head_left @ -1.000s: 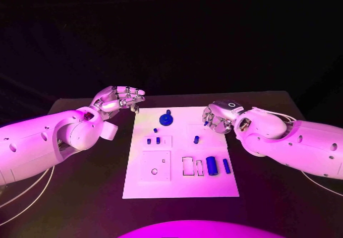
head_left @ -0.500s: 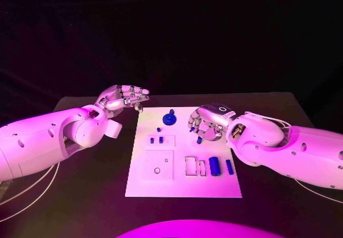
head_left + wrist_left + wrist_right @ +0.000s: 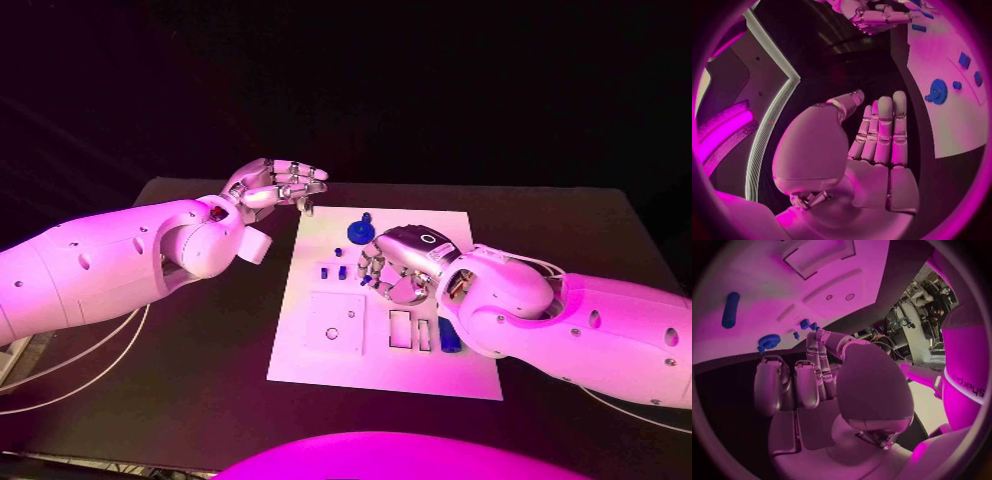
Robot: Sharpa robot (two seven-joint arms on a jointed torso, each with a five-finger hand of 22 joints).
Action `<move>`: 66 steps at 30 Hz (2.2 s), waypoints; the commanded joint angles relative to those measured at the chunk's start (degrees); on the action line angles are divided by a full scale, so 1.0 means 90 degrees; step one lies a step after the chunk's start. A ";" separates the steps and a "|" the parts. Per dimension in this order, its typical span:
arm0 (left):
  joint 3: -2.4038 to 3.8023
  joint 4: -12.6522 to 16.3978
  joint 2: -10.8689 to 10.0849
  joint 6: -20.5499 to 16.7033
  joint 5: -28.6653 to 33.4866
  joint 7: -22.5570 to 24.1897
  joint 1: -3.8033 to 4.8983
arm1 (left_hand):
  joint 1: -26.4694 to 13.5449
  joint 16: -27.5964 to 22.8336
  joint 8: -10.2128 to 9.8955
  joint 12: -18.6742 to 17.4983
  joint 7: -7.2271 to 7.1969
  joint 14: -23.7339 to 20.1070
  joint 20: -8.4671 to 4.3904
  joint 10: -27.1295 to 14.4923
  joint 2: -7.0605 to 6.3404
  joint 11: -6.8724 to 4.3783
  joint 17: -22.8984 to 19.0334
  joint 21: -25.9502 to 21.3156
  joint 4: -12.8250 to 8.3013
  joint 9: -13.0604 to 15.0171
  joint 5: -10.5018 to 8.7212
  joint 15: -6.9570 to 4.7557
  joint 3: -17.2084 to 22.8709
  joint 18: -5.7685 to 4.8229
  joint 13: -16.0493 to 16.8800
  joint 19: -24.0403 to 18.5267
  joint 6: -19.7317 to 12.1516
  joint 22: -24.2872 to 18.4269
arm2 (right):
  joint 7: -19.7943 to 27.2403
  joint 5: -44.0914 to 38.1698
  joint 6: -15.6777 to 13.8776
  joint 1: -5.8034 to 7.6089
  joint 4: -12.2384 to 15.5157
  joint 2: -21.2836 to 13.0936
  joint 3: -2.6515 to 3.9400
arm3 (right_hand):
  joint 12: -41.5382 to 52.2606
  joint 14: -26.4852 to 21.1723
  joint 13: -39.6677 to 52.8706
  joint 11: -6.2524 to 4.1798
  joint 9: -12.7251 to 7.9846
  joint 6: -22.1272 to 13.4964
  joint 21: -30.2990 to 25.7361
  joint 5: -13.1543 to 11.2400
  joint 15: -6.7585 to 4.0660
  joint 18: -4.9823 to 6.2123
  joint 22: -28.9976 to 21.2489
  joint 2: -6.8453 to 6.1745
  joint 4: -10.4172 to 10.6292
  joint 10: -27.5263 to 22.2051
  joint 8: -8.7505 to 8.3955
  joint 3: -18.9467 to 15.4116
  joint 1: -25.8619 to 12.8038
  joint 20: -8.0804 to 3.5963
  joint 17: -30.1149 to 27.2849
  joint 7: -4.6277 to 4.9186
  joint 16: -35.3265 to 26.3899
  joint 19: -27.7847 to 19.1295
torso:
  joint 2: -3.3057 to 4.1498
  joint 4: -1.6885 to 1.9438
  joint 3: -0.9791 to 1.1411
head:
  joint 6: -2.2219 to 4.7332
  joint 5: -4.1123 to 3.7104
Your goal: Assemble the parts on the task board
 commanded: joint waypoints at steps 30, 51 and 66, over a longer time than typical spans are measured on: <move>0.0007 -0.0033 0.0142 0.0134 0.0016 -0.0028 0.0027 | 0.0017 -0.0045 -0.0042 -0.0014 0.0010 -0.0047 0.0035 -0.0067 0.0028 0.0014 -0.0013 -0.0057 0.0012 0.0004 0.0009 0.0013 -0.0042 0.0093 -0.0009 0.0025 -0.0055 -0.0019 | 0.0126 -0.0010 0.0301 -0.0448 -0.0412 0.0442 -0.0078 | -0.0060 0.0261 0.0004 0.0016 0.0046 -0.0014 -0.0037 0.0060 -0.0050 -0.0100 0.1228 0.0027 -0.0082 0.0052 0.0006 0.0008 -0.0083 -0.0003 -0.0038 0.0030 -0.0012 0.0077 | 0.0005 -0.0010 0.0006 | -0.0211 0.0252; 0.0008 -0.0035 0.0145 0.0159 0.0008 -0.0053 0.0028 | 0.0024 -0.0050 -0.0044 -0.0013 0.0014 -0.0054 0.0039 -0.0080 0.0034 0.0018 -0.0015 -0.0070 0.0012 0.0004 0.0011 0.0017 -0.0050 0.0093 -0.0010 0.0026 -0.0068 -0.0029 | 0.0105 -0.0025 0.0382 -0.0497 -0.0515 0.0512 -0.0094 | -0.0066 0.0262 0.0005 0.0016 0.0051 -0.0014 -0.0032 0.0053 -0.0048 -0.0101 0.1229 0.0027 -0.0085 0.0056 0.0007 0.0003 -0.0093 -0.0002 -0.0032 0.0030 -0.0007 0.0079 | 0.0005 -0.0002 0.0007 | -0.0231 0.0265; 0.0008 -0.0033 0.0145 0.0172 0.0006 -0.0075 0.0029 | 0.0024 -0.0054 -0.0044 -0.0009 0.0018 -0.0059 0.0042 -0.0091 0.0041 0.0023 -0.0018 -0.0082 0.0018 0.0006 0.0011 0.0021 -0.0059 0.0093 -0.0009 0.0027 -0.0075 -0.0037 | -0.0045 -0.0129 0.0611 -0.0502 -0.0546 0.0580 -0.0110 | -0.0089 0.0259 0.0005 0.0020 0.0062 -0.0030 -0.0059 0.0027 -0.0045 -0.0096 0.1222 0.0023 -0.0090 0.0056 0.0001 -0.0015 -0.0130 0.0001 -0.0048 0.0031 -0.0016 0.0069 | 0.0006 -0.0003 0.0004 | -0.0255 0.0264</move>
